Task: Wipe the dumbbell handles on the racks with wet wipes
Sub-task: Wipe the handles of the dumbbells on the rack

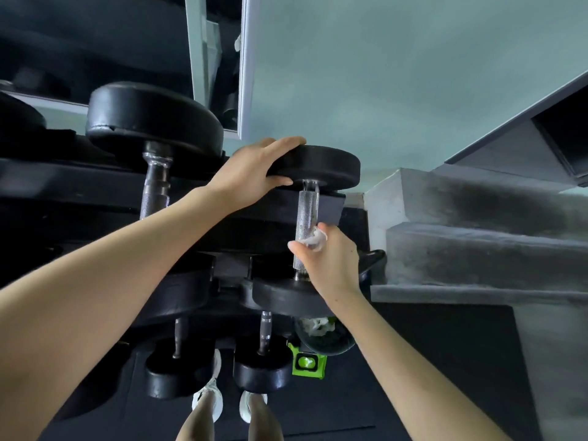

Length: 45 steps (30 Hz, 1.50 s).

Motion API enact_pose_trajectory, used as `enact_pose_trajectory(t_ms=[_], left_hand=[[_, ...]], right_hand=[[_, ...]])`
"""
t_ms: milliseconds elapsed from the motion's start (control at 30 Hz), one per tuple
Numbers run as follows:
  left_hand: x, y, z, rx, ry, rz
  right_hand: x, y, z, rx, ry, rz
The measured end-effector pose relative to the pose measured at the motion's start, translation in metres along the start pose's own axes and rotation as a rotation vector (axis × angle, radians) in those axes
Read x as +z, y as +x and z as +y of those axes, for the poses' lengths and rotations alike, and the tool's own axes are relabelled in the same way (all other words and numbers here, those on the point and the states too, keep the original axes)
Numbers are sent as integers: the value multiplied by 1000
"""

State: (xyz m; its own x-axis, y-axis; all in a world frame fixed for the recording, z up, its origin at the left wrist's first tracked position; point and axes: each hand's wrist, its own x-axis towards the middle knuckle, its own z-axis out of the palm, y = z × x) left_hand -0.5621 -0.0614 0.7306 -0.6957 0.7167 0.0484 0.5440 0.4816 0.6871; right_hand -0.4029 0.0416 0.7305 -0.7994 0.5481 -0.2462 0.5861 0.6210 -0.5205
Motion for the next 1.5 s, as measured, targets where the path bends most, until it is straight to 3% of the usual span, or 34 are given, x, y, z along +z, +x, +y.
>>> enact_pose_trajectory(t_ms=[167, 500, 800, 900, 967, 1167, 1233, 1300, 1500], left_hand=[[-9, 9, 10, -9, 31, -57], [-19, 15, 36, -3, 276, -89], [-23, 37, 58, 41, 481, -186], [-25, 35, 57, 48, 480, -185], [-27, 33, 52, 53, 446, -193], [-45, 35, 53, 43, 419, -334], [-53, 34, 54, 21, 367, -370], [-56, 32, 52, 19, 321, -371], [-53, 28, 47, 20, 283, -352]], right_hand=[[-2, 12, -3, 64, -29, -76], [-7, 20, 9, 122, 215, -105], [-20, 33, 16, 193, 378, -253], [-30, 28, 24, 73, 335, -260], [-39, 22, 25, -36, 252, -171], [-18, 39, 2, -532, -126, 267], [-3, 53, -4, -620, -210, 452], [4, 57, -9, -660, -282, 525], [7, 45, 6, -856, -469, 322]])
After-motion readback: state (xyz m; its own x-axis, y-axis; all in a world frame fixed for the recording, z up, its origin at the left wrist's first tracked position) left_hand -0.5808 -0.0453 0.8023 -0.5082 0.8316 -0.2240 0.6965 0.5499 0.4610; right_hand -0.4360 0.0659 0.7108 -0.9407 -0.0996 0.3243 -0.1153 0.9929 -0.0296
